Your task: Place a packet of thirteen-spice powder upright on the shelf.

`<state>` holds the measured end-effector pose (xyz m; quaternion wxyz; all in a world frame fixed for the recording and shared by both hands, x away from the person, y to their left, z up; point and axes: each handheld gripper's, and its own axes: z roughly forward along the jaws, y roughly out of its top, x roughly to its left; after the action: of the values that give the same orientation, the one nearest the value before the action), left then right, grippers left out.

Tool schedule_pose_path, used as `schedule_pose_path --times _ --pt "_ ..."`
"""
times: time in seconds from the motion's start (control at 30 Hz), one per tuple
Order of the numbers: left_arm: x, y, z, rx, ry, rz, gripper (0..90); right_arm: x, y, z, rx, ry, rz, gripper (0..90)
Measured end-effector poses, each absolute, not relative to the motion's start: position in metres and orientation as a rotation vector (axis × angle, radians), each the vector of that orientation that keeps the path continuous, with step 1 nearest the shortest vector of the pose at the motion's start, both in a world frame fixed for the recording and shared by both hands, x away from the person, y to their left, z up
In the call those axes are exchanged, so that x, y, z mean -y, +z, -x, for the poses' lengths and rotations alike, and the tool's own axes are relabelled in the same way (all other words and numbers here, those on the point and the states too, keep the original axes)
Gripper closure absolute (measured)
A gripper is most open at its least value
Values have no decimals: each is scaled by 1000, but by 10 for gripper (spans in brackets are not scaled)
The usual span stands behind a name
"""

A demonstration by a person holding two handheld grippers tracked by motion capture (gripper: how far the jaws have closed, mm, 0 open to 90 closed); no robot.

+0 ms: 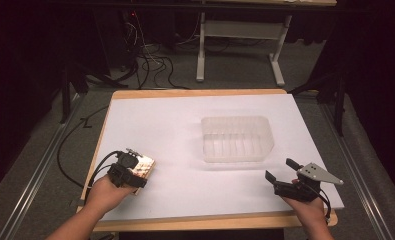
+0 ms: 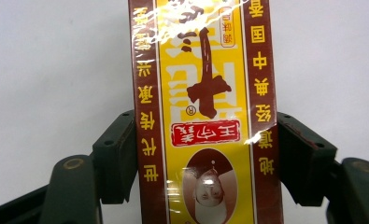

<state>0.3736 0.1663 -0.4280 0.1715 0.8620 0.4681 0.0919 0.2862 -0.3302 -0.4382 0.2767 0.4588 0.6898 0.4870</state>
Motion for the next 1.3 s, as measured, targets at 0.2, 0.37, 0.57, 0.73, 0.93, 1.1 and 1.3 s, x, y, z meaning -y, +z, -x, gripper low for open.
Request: schedule_pose_path --times 0.2,0.37,0.57,0.73,0.93,1.1,1.3 --pt "-160 -423 -366 -1250 302 -2375 324 330 -438 -286 -1854 1309 -1230 94" --pt "-153 -424 -358 -1178 333 -2336 328 330 -439 -286 -1856 1308 -1227 95" --pt "-147 -422 -348 -1103 352 -2266 329 330 -440 -286 -1857 1305 -1230 98" --pt "-142 -421 -343 -1060 358 -2211 329 330 -440 -286 -1857 1305 -1229 103" --pt "-133 -423 -336 -994 369 -2141 328 329 -441 -287 -1861 1305 -1222 109" --pt "-122 -427 -333 -947 382 -2090 328 328 -441 -287 -1863 1313 -1212 109" --pt "-104 -426 -333 -895 337 -1995 328 326 -440 -286 -1871 1317 -1199 117"
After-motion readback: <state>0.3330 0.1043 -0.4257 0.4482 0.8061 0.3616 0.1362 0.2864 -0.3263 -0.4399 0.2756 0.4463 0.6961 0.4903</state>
